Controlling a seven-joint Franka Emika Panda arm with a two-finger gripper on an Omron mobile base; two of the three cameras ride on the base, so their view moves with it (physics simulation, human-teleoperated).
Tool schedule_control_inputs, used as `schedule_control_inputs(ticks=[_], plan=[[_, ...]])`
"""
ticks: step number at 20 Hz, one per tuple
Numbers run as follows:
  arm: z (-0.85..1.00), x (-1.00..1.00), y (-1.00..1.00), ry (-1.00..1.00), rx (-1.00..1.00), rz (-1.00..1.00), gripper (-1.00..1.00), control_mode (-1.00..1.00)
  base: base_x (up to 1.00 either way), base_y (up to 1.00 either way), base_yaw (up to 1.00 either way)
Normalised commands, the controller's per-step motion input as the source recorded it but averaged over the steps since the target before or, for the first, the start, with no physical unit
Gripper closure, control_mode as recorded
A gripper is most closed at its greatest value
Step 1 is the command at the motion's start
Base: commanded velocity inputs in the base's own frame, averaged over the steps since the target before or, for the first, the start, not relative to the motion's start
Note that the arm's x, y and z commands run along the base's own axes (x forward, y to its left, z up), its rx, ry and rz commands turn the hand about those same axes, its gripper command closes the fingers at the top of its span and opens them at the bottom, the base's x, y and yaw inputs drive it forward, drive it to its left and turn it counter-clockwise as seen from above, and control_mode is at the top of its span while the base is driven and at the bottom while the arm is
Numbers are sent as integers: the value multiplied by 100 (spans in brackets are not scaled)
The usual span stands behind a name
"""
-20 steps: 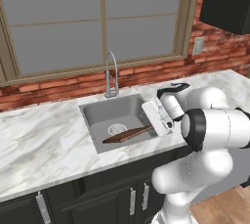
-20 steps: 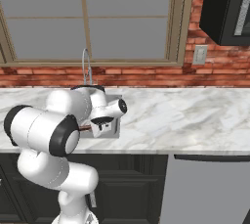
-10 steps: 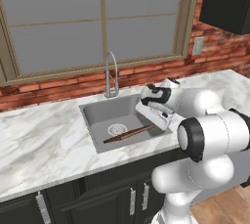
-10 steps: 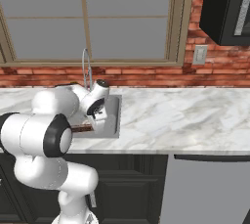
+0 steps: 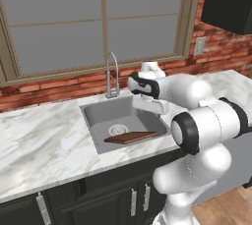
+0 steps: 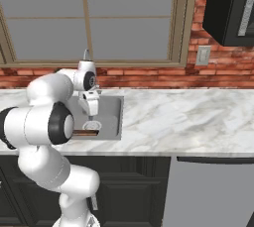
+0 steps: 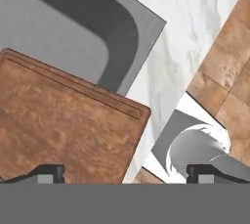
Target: Move the cutting board and knife to the sink. Then move spray from the cabinet to the counter.
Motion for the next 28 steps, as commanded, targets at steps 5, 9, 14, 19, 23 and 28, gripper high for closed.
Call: schedule_control_inputs(ticks=[5,9,14,19,23,28], plan=[[25,-40,1,24,-10,2,-100,-100,0,0,0],[0,-88,3,15,-4,8,-100,-100,0,0,0],[0,-100,0,-3,0,13,-100,-100,0,0,0],[0,-84,0,-18,0,24,-100,-100,0,0,0],[0,-23,-3,-18,10,18,-100,-100,0,0,0],[-2,-22,-1,-8,25,35,-100,-100,0,0,0]])
